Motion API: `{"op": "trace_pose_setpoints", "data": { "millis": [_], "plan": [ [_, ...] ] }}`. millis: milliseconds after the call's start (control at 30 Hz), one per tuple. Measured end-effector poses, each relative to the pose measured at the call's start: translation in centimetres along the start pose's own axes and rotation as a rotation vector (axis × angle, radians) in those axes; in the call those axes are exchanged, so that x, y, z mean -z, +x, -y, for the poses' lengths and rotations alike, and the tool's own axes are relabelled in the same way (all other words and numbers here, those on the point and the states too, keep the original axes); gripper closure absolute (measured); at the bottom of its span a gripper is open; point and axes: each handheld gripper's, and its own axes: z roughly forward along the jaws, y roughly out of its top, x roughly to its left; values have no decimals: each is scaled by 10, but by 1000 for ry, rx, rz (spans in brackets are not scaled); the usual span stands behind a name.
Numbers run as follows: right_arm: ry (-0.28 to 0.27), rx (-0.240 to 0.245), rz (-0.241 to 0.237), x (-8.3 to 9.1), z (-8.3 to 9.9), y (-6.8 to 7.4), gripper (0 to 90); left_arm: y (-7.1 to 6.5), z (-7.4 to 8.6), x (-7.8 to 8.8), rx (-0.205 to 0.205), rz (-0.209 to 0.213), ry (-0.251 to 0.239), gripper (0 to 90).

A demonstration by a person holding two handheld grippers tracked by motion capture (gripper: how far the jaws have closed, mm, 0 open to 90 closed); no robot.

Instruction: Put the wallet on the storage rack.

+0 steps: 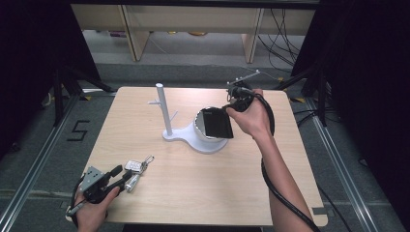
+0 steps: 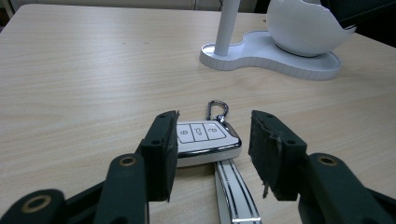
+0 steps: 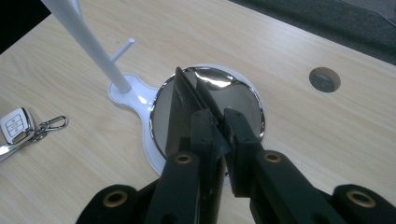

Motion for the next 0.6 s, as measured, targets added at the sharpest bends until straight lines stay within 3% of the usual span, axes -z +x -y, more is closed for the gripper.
{"op": "trace_pose_setpoints", "data": {
  "millis": [33, 167, 367, 600],
  "plan": [
    [11, 32, 3, -3, 0, -2, 840, 0, 0, 0, 0, -2, 0, 518],
    [11, 24, 15, -8, 0, -1, 838, 0, 0, 0, -1, 1, 0, 518],
    [18, 103, 29, -19, -2, -2, 826, 0, 0, 0, 0, -2, 3, 517],
    [9, 123, 45, -27, -4, -2, 811, 0, 0, 0, -2, -1, 9, 516]
  ]
}}
